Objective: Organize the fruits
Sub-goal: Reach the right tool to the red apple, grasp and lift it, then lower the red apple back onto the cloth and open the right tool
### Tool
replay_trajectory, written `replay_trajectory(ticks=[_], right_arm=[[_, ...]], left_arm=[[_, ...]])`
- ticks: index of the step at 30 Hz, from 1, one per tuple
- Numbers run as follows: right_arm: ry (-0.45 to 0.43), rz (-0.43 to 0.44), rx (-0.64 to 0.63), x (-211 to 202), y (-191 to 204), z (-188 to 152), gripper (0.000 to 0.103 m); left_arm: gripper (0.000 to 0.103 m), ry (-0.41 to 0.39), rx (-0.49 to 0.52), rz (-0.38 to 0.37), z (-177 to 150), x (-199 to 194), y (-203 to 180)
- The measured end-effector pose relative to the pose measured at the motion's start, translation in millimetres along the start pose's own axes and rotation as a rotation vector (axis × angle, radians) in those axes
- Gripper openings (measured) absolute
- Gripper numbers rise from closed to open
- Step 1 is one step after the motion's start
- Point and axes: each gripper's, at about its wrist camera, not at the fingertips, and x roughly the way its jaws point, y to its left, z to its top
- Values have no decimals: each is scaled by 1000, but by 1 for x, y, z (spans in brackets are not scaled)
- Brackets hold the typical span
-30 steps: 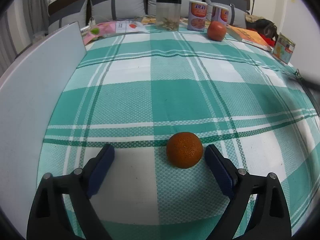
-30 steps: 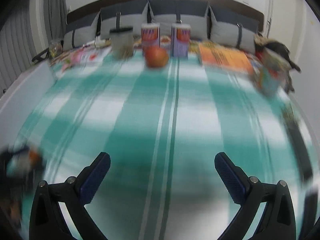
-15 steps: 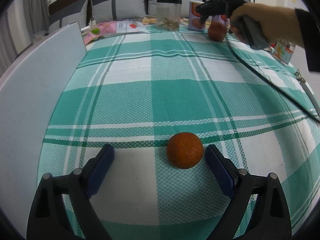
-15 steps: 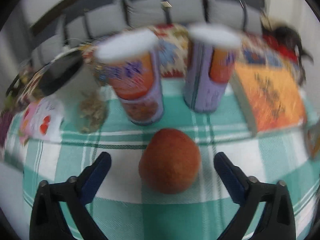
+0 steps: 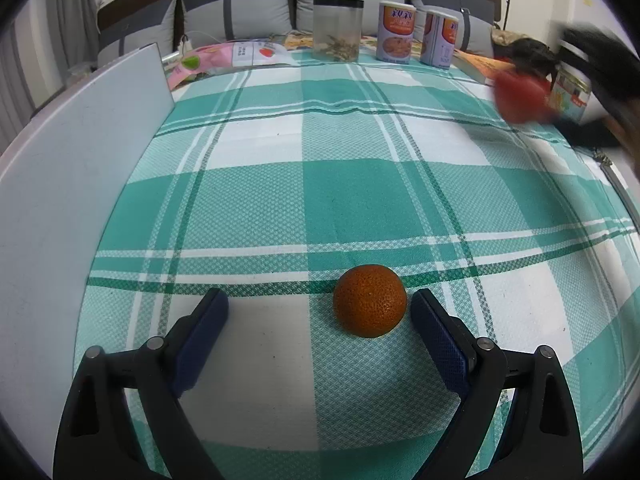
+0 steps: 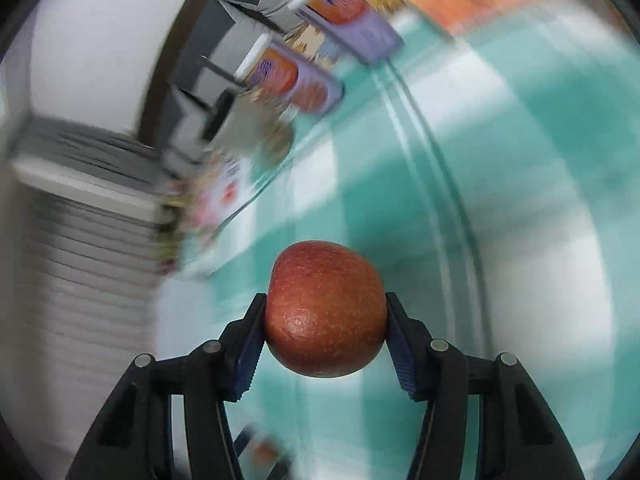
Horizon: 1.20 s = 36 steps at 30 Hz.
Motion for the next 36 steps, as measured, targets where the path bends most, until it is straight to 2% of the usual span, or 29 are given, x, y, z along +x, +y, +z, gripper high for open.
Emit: replay_trajectory(ticks=[2, 4, 6, 10, 12, 15, 17, 20, 22, 24, 26, 28, 32, 36], right_arm=[[32, 21, 60, -11, -23, -38, 56], [42, -51, 47, -16, -41, -63, 56], [-15, -20, 39, -30, -52, -79, 56], [-110, -140, -81, -43, -38, -80, 61], [-110, -214, -198, -34, -19, -73, 61], [-86, -296, -305, -22, -6, -65, 61], [-114, -332, -285, -22, -4, -64, 62], [-176, -339, -204, -40, -17, -67, 64], [-205, -359, -228, -53, -15, -74, 64], [-237, -380, -300, -68, -4, -86, 70], [-274, -422, -396, -80, 11, -105, 84], [-303, -466, -460, -86, 19, -126, 89], [-287, -614, -515, -71, 9, -173, 91], [-217, -728, -537, -35, -10, -191, 91]], left_arm=[[94, 0, 0, 0, 0, 0, 0], [94, 0, 0, 0, 0, 0, 0], [94, 0, 0, 0, 0, 0, 0], [94, 0, 0, 0, 0, 0, 0], [94, 0, 0, 0, 0, 0, 0], [94, 0, 0, 0, 0, 0, 0], [94, 0, 0, 0, 0, 0, 0], [94, 0, 0, 0, 0, 0, 0], [94, 0, 0, 0, 0, 0, 0], [94, 0, -1, -1, 0, 0, 0], [94, -1, 0, 0, 0, 0, 0], [94, -1, 0, 0, 0, 0, 0], [94, -1, 0, 0, 0, 0, 0], [94, -1, 0, 0, 0, 0, 0]])
